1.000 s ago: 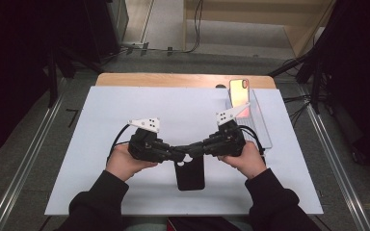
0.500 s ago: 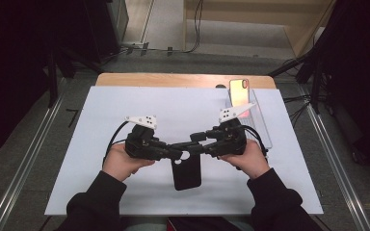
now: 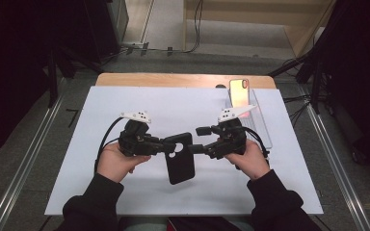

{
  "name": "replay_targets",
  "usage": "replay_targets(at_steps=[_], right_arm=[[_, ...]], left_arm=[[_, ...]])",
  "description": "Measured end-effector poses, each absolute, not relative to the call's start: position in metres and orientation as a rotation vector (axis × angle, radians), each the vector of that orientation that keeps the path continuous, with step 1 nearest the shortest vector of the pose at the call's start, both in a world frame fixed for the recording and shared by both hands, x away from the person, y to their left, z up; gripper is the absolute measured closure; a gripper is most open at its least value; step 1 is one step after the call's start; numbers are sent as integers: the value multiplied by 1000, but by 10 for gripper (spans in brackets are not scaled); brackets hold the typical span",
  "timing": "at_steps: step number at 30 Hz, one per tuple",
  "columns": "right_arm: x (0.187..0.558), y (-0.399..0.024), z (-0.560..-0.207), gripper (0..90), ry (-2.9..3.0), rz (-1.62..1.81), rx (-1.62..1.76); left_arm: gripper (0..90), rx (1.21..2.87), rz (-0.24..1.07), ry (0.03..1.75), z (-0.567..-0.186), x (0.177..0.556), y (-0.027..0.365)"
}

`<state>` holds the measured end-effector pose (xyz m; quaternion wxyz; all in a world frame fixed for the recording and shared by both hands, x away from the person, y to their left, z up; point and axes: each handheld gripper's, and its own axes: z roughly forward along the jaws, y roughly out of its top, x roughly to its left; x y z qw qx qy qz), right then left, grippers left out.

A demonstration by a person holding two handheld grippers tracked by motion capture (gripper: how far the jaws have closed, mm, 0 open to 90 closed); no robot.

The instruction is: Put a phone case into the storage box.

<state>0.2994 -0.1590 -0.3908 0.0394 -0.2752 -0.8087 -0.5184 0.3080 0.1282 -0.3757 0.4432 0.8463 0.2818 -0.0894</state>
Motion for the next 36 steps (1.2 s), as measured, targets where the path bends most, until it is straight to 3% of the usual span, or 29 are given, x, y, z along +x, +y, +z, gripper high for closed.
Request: replay_targets(at_steps=[5,6,26,36], right_arm=[[299,-159,-393,69,-2501,-1638,-851],[298,-158,-394,0,-2506,-1643,-854],[289,-145,-407,0,-2558,-1623,-1068],[280,-134,-417,0,-2557,-1641,-1237]], left_arm=[[768,2086,-186,754,-374,308,131],[767,2082,-178,770,-374,308,131],[767,2029,-41,1005,-376,310,133],[766,1993,-45,1058,-377,311,135]])
